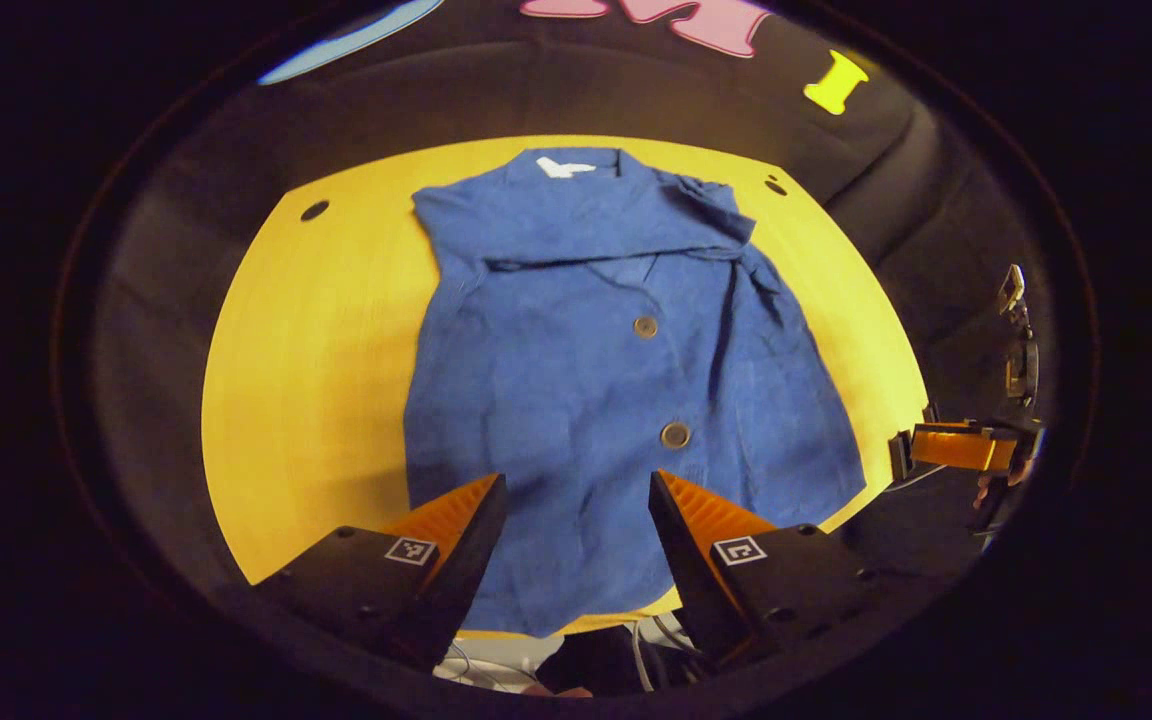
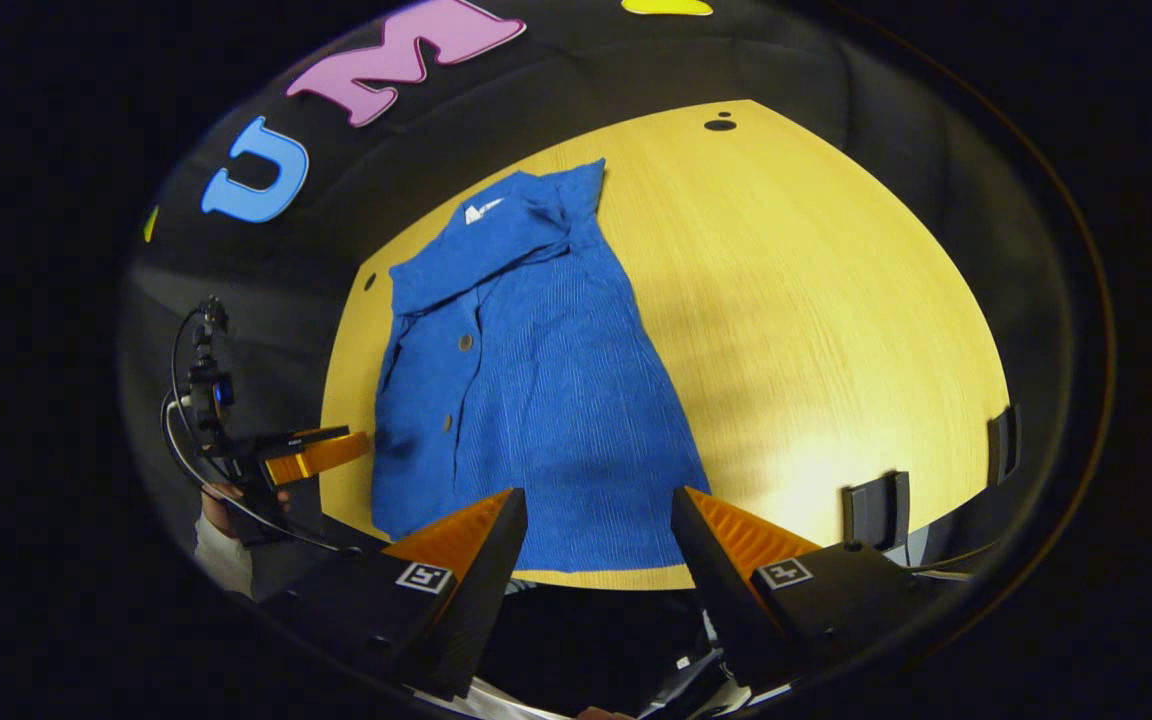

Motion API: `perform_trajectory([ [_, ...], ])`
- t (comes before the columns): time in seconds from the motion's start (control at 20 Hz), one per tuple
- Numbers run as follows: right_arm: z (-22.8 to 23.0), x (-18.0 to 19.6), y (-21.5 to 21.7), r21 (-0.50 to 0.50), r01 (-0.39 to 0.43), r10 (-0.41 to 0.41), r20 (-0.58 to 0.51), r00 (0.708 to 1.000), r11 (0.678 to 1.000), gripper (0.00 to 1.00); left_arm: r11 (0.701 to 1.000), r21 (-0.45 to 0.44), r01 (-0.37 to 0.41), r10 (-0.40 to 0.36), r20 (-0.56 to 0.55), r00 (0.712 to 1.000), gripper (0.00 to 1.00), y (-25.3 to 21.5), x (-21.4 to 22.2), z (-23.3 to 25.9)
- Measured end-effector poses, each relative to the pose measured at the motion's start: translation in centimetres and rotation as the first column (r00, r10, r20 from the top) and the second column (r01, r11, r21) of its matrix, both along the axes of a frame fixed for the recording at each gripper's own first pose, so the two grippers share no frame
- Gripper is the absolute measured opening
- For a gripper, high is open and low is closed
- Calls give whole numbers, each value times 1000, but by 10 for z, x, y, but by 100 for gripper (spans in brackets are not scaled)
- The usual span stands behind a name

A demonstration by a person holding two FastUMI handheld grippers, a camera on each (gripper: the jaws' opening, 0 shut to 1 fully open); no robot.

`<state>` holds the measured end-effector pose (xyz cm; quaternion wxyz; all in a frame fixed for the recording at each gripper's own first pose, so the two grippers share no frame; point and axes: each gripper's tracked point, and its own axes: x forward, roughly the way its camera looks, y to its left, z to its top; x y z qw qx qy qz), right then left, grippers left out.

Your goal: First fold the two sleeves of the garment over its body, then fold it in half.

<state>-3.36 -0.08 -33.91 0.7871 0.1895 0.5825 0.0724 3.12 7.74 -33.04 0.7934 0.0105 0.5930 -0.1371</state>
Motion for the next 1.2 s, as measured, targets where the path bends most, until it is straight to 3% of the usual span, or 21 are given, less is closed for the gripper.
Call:
perform_trajectory([
  [0.3, -46, -17, 10, -106, -82, 68, -129, 989, 991, 100, 987, 1, -160, 158, -163, 974, 83, 65, -52, -40],
  [0.55, -70, -28, -6, -148, -84, 43, -260, 965, 985, 98, 978, 62, -197, 207, -241, 948, 83, 91, -68, -64],
  [0.65, -77, -33, -16, -158, -78, 27, -305, 952, 984, 98, 977, 48, -207, 212, -289, 934, 83, 90, -73, -68],
  [0.75, -83, -35, -22, -172, -84, 23, -331, 943, 981, 98, 979, 43, -201, 204, -320, 925, 83, 87, -76, -74],
  [1.0, -94, -46, -27, -227, -144, 54, -361, 931, 963, 98, 983, 142, -114, 152, -296, 943, 84, 94, -78, -77],
  [1.2, -102, -50, -32, -276, -209, 94, -377, 921, 938, 95, 985, 152, -81, 128, -326, 937, 83, 94, -75, -74],
])
